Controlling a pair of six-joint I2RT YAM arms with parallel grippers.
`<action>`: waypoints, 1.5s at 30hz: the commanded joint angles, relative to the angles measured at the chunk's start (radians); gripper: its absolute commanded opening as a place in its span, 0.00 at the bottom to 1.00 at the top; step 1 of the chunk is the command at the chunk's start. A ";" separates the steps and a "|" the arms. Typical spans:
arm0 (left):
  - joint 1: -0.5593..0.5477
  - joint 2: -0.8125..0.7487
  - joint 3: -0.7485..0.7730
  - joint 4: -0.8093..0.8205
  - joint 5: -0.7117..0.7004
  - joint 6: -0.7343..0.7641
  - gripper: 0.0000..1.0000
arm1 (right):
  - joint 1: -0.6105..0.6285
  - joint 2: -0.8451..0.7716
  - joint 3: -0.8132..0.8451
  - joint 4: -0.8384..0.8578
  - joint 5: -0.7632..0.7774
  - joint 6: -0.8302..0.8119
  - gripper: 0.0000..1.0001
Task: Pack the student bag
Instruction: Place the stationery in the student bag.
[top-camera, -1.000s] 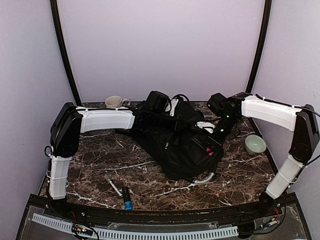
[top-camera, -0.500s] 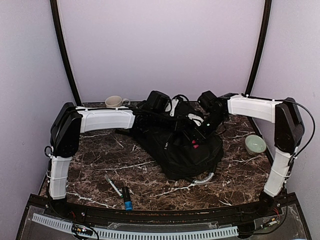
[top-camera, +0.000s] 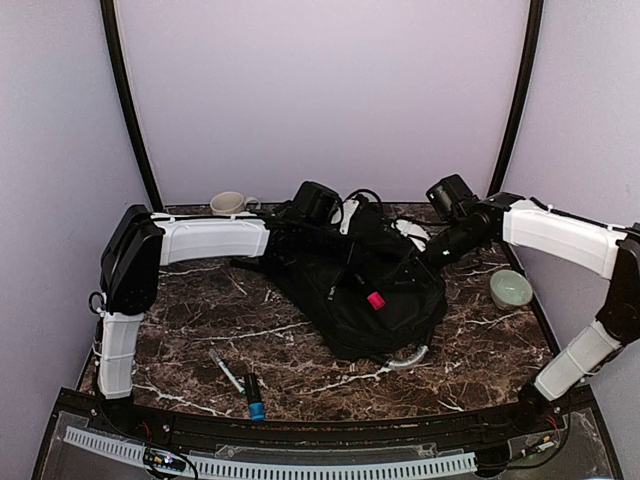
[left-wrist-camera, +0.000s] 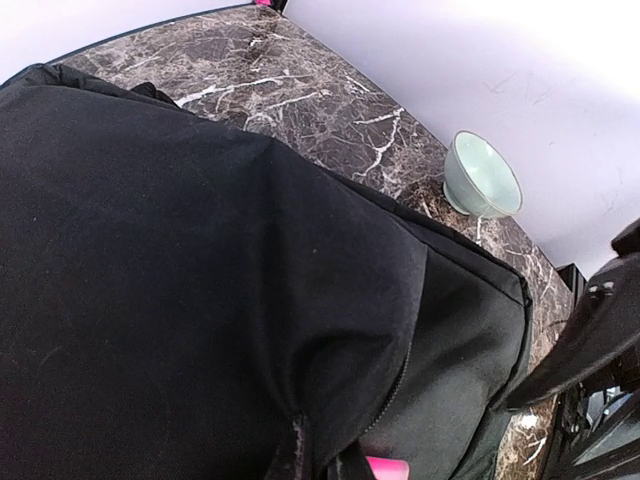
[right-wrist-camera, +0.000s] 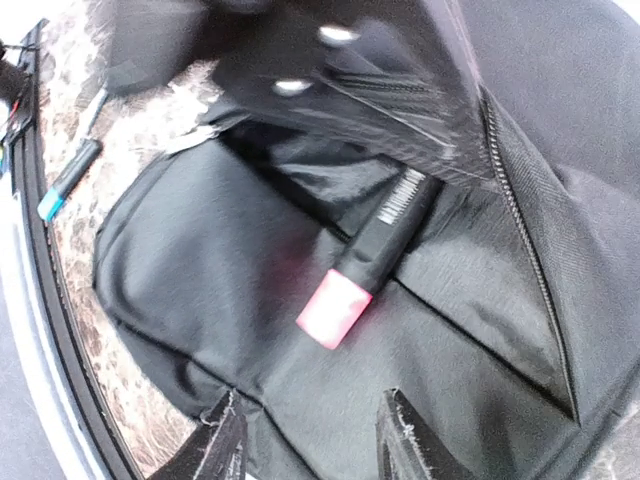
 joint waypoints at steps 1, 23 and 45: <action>0.018 -0.070 0.017 0.001 0.097 0.026 0.00 | 0.047 -0.095 -0.124 0.062 0.068 -0.226 0.42; 0.029 -0.069 0.081 -0.094 0.184 0.096 0.00 | 0.266 0.120 -0.216 0.562 0.577 -0.424 0.36; 0.032 -0.069 0.114 -0.161 0.195 0.146 0.00 | 0.283 0.105 -0.266 0.748 0.680 -0.298 0.37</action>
